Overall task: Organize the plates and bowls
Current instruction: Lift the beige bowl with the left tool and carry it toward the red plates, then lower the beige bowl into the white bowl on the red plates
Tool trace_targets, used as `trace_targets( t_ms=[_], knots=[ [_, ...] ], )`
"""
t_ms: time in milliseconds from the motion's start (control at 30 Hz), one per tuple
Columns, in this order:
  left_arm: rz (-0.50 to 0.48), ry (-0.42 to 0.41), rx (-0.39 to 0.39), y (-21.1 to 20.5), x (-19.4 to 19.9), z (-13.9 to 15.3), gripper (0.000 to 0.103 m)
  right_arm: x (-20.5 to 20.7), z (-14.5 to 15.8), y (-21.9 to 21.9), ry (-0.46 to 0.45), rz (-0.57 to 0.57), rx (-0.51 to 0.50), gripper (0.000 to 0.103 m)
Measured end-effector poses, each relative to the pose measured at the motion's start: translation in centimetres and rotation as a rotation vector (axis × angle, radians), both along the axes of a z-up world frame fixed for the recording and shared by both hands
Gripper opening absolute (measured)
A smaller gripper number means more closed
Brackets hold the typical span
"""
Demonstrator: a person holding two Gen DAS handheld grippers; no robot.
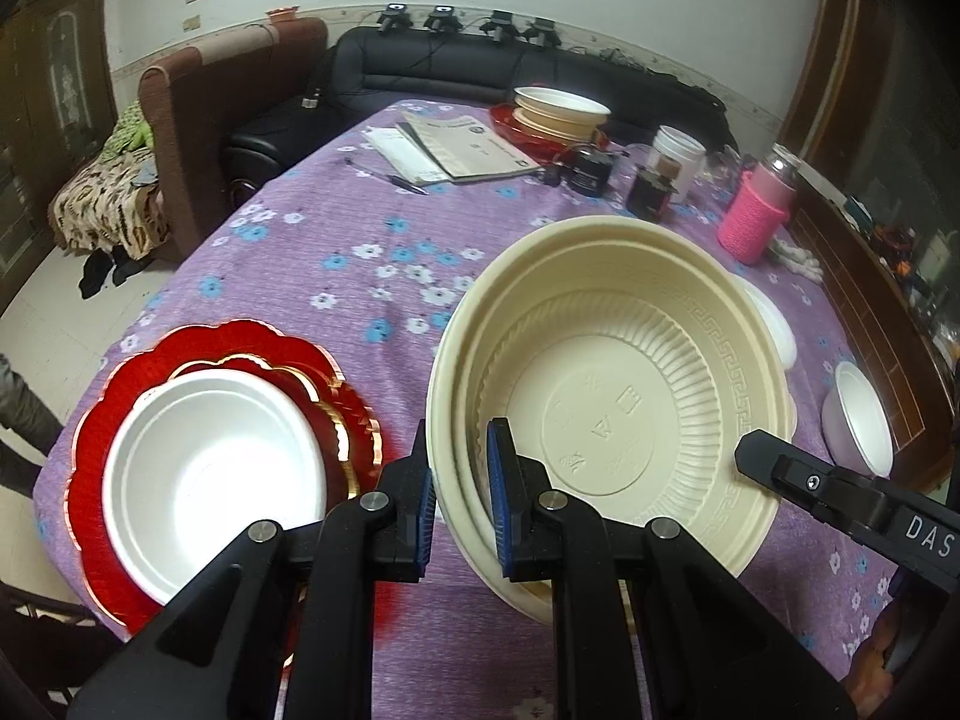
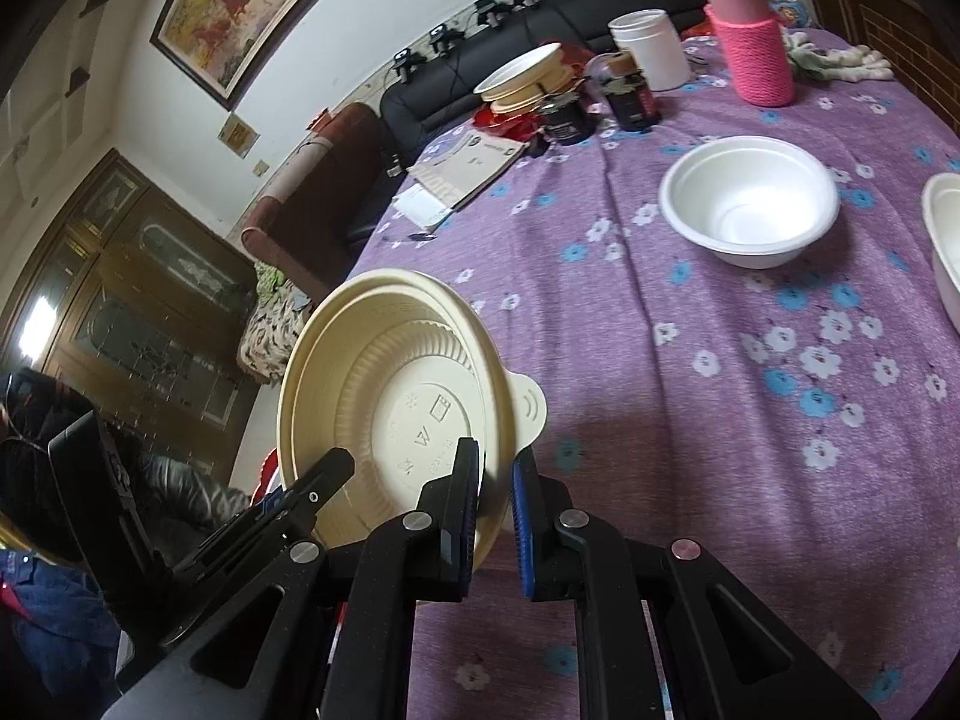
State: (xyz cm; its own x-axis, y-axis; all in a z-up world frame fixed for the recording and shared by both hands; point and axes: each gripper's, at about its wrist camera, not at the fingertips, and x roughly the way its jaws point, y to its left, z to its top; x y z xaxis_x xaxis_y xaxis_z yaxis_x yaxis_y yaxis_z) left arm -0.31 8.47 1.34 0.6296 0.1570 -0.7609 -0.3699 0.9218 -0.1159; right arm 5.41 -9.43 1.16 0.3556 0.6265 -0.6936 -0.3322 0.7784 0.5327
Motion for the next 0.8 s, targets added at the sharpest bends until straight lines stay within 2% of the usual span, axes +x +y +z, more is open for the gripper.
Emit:
trace_targets(
  t_ms=[800],
  knots=[
    [0.158,-0.006,0.002,5.9,-3.6,0.5,0.013,-1.1,0.8,7.4,-0.014,0.156,0.012,0.01]
  ],
)
